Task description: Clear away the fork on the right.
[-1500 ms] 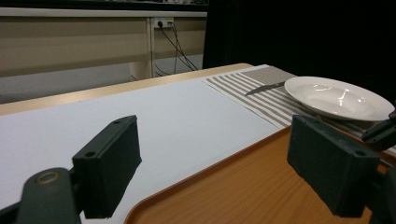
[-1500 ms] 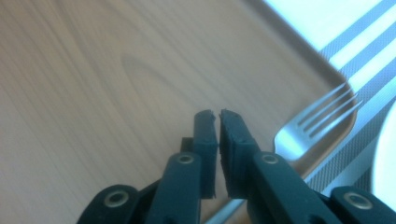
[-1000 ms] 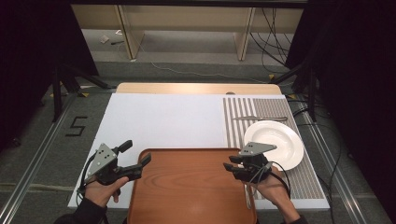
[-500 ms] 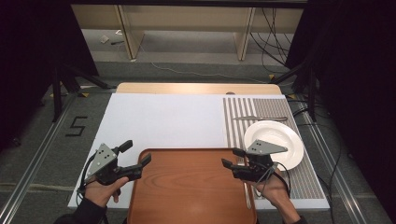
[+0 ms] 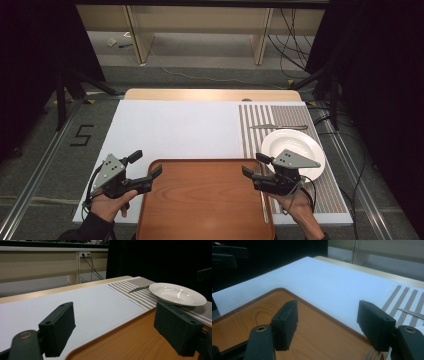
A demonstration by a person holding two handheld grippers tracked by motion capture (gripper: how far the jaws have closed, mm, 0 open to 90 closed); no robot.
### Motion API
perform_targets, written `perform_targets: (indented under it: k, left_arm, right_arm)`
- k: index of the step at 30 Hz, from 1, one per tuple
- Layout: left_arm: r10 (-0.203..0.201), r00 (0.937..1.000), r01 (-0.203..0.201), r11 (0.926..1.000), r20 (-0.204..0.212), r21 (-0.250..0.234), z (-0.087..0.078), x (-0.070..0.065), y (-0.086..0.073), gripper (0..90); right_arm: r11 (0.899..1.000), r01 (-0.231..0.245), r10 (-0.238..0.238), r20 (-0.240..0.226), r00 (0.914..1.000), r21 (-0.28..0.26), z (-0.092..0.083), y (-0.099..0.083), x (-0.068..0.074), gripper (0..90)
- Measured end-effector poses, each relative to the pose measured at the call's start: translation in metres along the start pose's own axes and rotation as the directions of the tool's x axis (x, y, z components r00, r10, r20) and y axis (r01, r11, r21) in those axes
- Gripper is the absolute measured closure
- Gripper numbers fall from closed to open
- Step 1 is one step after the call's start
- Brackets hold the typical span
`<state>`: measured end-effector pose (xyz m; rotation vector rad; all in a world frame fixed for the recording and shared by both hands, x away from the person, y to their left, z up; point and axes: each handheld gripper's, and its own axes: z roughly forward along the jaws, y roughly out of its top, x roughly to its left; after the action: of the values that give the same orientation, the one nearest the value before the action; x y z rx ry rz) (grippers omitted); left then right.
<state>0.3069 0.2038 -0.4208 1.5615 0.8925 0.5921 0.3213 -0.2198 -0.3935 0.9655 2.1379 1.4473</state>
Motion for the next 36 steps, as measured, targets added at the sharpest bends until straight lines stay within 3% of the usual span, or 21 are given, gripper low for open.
perform_targets:
  k: [14,25,36]
  left_arm:
    - [0.005,1.0,-0.005,1.0,0.007,-0.005,0.0,-0.001,0.0,16.7]
    - [0.007,0.9999,-0.007,1.0,0.01,-0.006,0.0,-0.002,0.0,16.1]
    - [0.011,0.9999,-0.011,0.9999,0.009,-0.002,0.001,-0.002,-0.001,16.0]
  right_arm:
    - [0.998,0.005,-0.003,0.037,0.9993,-0.056,-0.019,-0.009,0.003,25.6]
    - [0.998,-0.018,0.023,0.067,0.9975,-0.064,-0.027,-0.014,0.0,21.2]
    - [0.998,-0.004,0.008,0.069,0.9976,-0.056,-0.027,-0.015,0.001,21.1]
